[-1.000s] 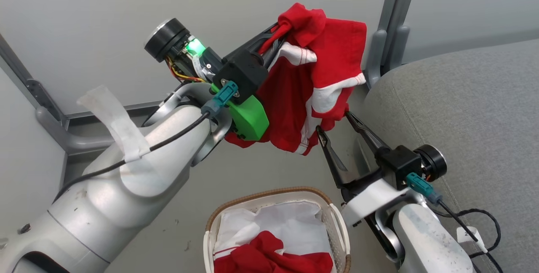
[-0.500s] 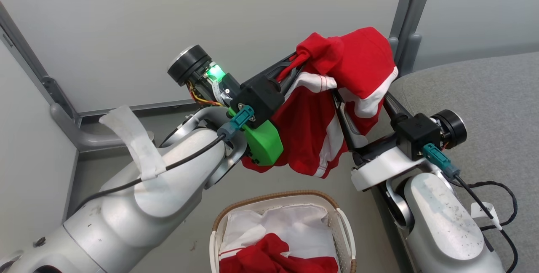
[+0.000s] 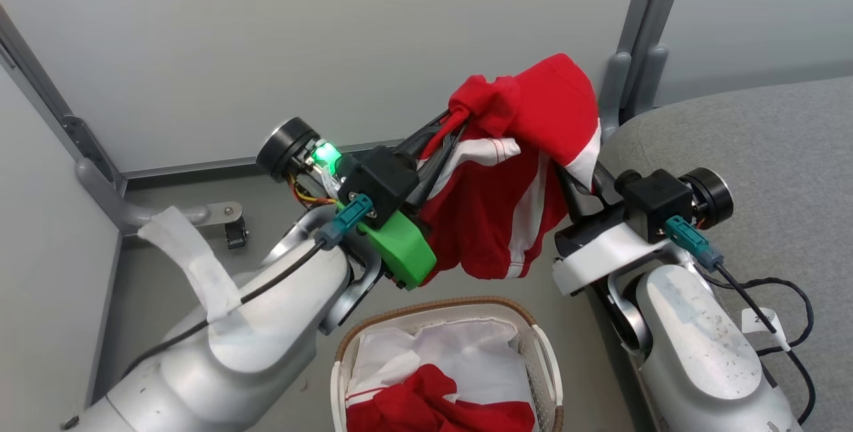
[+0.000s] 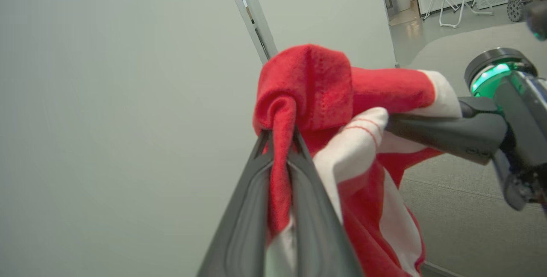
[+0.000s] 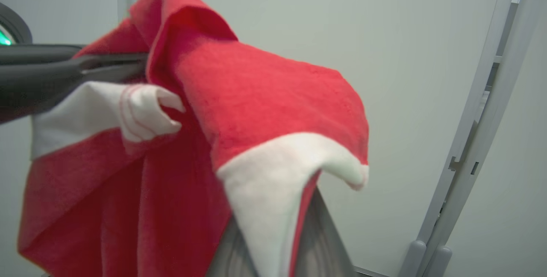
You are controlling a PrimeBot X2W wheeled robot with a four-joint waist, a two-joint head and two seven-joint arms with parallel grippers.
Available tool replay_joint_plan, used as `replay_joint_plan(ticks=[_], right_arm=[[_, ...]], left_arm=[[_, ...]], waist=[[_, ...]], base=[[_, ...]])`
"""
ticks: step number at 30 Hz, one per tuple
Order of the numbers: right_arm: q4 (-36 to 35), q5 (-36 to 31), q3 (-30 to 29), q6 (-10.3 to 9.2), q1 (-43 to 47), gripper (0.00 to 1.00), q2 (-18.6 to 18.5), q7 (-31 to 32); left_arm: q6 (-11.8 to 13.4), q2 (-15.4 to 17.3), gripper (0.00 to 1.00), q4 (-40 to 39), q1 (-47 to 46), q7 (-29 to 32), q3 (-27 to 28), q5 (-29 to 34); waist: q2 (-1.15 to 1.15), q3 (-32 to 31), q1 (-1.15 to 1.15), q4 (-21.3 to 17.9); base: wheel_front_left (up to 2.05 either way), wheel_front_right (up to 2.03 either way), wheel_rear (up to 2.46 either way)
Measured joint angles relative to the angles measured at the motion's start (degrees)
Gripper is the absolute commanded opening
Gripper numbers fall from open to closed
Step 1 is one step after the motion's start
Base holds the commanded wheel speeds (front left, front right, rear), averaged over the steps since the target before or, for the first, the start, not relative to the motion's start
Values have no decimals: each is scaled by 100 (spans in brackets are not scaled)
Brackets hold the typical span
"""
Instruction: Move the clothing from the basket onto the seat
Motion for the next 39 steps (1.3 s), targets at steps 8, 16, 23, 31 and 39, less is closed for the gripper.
replay_joint_plan(ticks=[8, 16, 23, 31, 39], right_arm=[[-22, -37, -155, 0, -20, 0, 0, 0], [-36, -203, -414, 0, -18, 0, -1, 0], [-47, -425, -678, 0, -10, 0, 2, 0], [-135, -679, -1072, 0, -143, 0, 1, 0], [-279, -896, -1349, 1, -383, 0, -2, 0]], left_arm=[[256, -76, 100, 170, 742, -358, 276, -244], [231, -241, 100, 62, 1610, -424, 900, -203], [57, -350, 100, 91, 2251, -431, 1385, 146], [-158, -599, 100, 167, 2597, -439, 1807, 555], [-388, -799, 100, 274, 2631, -441, 2109, 921]], waist=[[0, 78, 0, 6], [0, 171, 0, 25], [0, 233, 0, -104], [0, 375, 0, -433], [0, 599, 0, -1056]], base=[[0, 0, 0], [0, 0, 0], [0, 0, 0], [0, 0, 0], [0, 0, 0]])
